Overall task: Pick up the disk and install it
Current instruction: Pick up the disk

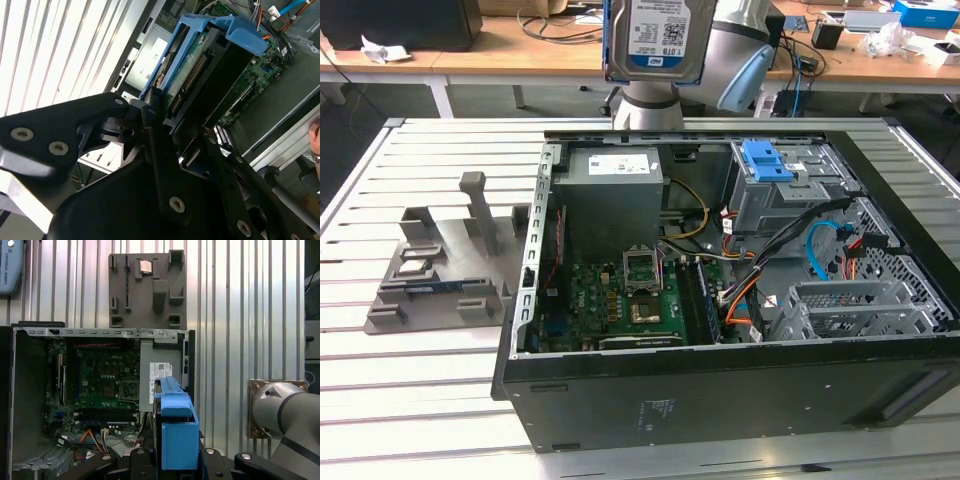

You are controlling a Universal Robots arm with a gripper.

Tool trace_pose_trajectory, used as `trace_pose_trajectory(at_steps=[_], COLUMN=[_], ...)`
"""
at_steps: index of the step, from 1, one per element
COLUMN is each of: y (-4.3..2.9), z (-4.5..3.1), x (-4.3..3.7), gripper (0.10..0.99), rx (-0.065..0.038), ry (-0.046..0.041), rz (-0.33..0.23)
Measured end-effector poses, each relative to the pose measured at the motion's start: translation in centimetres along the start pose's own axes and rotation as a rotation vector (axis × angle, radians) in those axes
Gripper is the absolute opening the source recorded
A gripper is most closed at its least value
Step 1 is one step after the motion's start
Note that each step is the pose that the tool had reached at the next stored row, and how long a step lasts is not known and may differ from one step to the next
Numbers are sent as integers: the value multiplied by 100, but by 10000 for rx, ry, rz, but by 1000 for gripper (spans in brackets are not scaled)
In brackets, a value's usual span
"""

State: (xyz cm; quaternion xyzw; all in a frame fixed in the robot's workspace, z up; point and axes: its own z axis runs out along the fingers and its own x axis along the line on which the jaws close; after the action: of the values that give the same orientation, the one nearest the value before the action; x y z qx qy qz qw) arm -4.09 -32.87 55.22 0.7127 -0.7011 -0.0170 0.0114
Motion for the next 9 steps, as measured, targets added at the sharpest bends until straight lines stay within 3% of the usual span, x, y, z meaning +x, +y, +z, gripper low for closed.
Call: trace_pose_trajectory(at_steps=[9], y=[4], z=[-2], x=[214], gripper=[365], rx=[-1], ry=[1], rz=[1])
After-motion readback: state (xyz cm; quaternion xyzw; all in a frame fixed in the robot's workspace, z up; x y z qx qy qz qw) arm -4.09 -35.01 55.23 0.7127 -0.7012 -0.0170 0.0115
